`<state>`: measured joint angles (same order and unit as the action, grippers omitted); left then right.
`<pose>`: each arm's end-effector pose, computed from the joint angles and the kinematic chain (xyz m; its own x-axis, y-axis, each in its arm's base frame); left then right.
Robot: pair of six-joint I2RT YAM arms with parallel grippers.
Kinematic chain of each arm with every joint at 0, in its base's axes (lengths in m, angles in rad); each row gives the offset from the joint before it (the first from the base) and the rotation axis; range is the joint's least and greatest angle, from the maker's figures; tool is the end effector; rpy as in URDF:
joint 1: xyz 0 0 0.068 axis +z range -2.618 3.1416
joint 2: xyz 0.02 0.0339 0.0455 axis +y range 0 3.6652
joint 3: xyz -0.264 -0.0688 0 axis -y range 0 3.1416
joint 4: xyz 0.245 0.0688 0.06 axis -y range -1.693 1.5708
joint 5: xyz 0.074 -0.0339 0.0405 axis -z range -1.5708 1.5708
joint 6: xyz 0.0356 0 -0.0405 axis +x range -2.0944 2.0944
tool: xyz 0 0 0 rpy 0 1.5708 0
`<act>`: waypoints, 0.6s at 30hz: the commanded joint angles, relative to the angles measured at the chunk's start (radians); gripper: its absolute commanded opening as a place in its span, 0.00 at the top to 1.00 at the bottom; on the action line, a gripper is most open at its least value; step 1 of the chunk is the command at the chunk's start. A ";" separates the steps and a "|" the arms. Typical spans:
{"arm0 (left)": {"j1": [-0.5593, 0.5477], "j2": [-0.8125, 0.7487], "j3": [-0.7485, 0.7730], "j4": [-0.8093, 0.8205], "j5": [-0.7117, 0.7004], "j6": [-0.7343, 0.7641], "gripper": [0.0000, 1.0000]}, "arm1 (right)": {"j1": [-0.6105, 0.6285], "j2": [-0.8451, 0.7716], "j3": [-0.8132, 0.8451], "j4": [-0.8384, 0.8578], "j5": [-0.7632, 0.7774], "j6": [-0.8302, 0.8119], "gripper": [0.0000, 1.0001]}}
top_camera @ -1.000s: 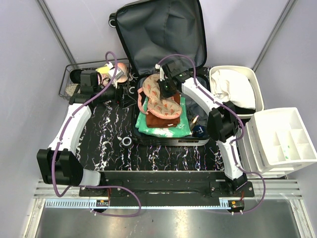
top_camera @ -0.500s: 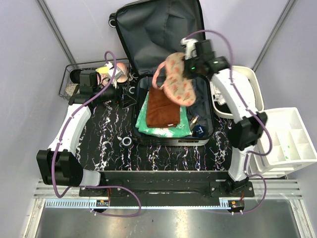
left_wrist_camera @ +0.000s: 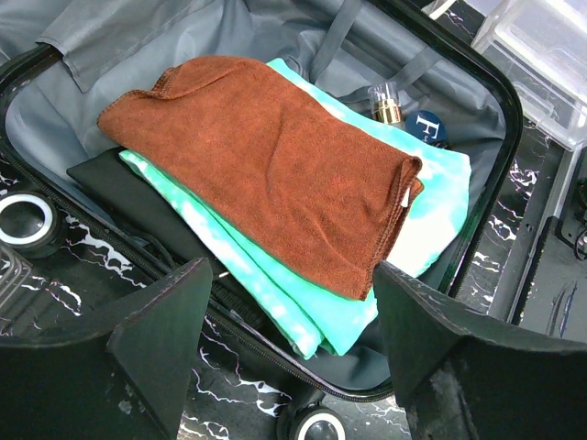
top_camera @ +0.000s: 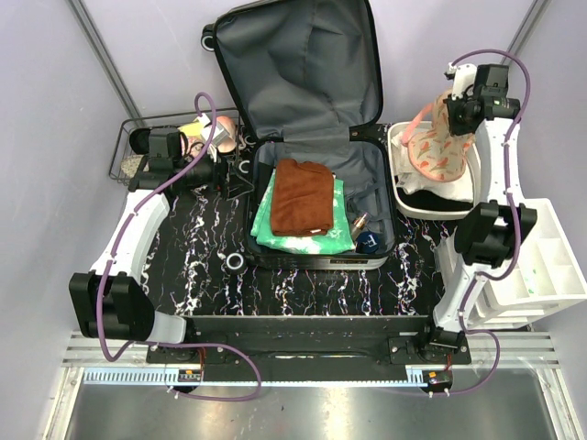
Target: Open, take out, and arrange the luggage
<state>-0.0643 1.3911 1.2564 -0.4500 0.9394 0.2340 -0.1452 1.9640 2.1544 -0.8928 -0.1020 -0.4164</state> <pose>0.3004 -0.0481 0.3474 -0.3713 0.1611 -0.9145 0.8180 0.5227 -0.2400 0.4298 -0.0592 0.3919 -0.6117 -0.3172 -0.7247 -0.1973 0.9483 -0.2486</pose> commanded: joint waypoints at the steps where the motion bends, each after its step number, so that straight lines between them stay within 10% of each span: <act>1: 0.003 -0.001 0.043 0.036 0.029 0.004 0.24 | -0.025 0.131 0.133 0.022 0.010 -0.122 1.00; 12: 0.003 -0.015 0.046 -0.032 -0.013 0.054 0.24 | -0.030 0.354 0.257 -0.089 -0.074 -0.243 0.89; 18: 0.003 -0.003 0.077 -0.064 -0.025 0.067 0.23 | -0.027 0.424 0.341 -0.095 -0.068 -0.174 0.15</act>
<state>-0.0643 1.3914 1.2636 -0.4999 0.9237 0.2684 -0.1768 2.3707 2.3859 -0.9802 -0.1566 -0.6250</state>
